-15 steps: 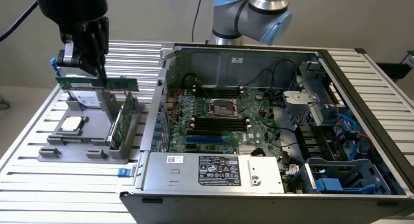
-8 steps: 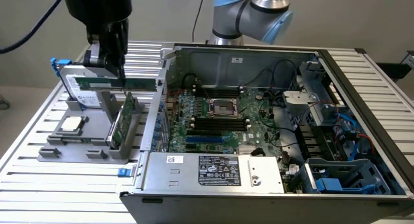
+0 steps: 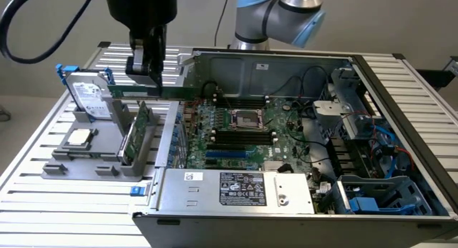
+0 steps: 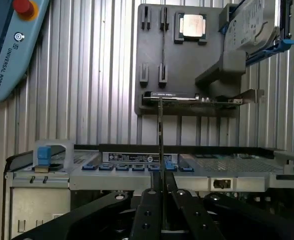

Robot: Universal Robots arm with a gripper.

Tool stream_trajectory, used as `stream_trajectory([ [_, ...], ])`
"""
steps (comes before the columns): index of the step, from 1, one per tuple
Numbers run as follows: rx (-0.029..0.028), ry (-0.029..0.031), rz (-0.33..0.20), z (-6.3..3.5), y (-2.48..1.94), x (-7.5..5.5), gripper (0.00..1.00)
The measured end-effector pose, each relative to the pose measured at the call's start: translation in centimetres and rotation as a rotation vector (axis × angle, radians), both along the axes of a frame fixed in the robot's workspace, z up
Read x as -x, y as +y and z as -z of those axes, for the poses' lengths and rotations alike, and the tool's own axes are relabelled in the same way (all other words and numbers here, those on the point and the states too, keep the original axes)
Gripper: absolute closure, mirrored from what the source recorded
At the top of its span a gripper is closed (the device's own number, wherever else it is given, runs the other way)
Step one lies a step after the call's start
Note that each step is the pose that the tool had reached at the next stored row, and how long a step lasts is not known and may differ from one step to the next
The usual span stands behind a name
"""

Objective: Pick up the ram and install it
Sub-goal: 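Pick up the ram and move it above insertion slot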

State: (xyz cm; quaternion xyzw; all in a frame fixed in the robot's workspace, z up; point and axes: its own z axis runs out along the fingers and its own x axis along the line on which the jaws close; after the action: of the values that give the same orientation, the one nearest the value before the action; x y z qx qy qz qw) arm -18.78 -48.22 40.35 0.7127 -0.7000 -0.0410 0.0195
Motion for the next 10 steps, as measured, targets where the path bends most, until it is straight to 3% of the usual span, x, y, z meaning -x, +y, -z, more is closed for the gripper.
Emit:
stream_trajectory([
  [10,-0.0106,0.0,0.0,0.02,0.04,-4.5,0.86],
])
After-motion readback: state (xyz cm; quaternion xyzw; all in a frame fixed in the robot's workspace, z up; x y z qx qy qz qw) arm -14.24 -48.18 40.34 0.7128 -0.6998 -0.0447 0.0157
